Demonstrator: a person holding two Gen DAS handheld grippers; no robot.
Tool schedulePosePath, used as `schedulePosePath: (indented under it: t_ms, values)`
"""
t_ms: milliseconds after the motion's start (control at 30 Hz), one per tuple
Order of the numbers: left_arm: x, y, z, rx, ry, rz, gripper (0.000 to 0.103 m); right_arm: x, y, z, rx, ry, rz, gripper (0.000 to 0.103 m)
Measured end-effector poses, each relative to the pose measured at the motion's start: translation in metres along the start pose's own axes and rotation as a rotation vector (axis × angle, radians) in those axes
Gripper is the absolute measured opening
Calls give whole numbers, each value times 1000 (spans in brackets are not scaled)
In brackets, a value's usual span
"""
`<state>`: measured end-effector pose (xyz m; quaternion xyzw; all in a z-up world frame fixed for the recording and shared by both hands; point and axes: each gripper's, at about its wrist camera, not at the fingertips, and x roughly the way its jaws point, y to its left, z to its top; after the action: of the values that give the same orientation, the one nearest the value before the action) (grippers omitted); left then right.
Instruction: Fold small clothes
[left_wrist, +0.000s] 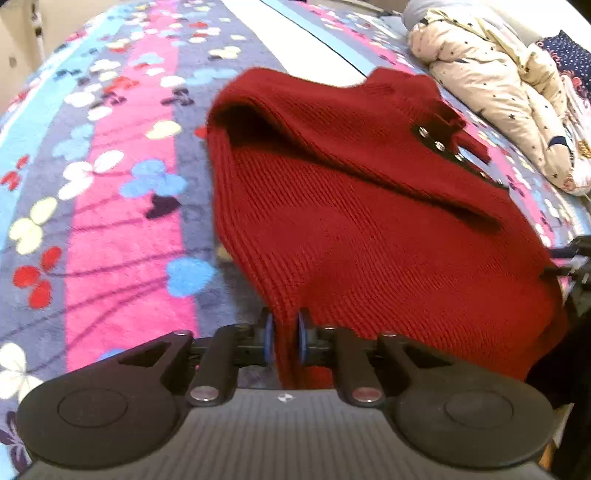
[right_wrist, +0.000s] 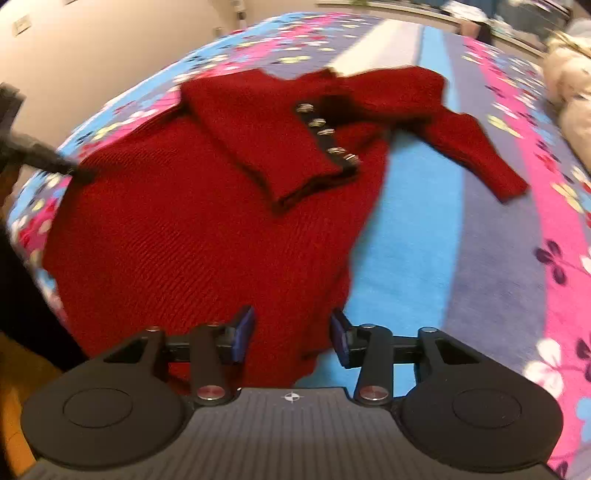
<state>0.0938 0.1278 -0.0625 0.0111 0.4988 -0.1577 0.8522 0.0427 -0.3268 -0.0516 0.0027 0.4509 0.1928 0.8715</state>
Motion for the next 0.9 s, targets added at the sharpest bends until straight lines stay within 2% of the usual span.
schedulePosePath:
  t_ms: [33,100,167,200,267,367,433,467,500,533,567,600,667,733,800,900]
  values:
    - [-3,0,1,-9,-21,3,28,-5,-13,7,65,-37,4,47]
    - [-8,2,7,-38,-68,0,30,-13,-35,21,173,-106,14,47]
    - [-11,2,13,-61,-92,-2,30,-14,-39,35,182,-171,5,48]
    - [-9,1,16,-64,-98,2,30,-9,-38,42,164,-190,13,49]
    - [-6,-4,21,-54,-117,11,30,9,-29,52,111,-190,23,60]
    - [-5,-16,32,-24,-179,-18,32,45,-10,69,1,-143,0,64]
    - [-6,-29,36,14,-222,-50,46,69,2,81,-87,-93,-33,64]
    - [-5,-37,38,48,-241,-66,48,80,7,87,-116,-69,-41,59]
    - [-3,-46,38,83,-253,-78,51,89,13,92,-142,-38,-33,50]
    - [-1,-56,38,122,-263,-87,53,96,19,95,-162,-23,-25,26]
    - [3,-66,38,164,-268,-99,54,96,25,95,-169,-27,-15,20]
    - [7,-74,38,198,-269,-111,56,91,27,98,-157,-56,31,17]
    - [16,-91,38,274,-277,-130,61,79,27,108,-82,-140,183,16]
    - [25,-108,37,343,-310,-125,77,66,24,116,6,-235,351,16]
    - [33,-125,36,406,-372,-112,82,60,22,121,78,-295,496,16]
    - [47,-144,39,476,-444,-87,82,57,20,126,135,-340,630,16]
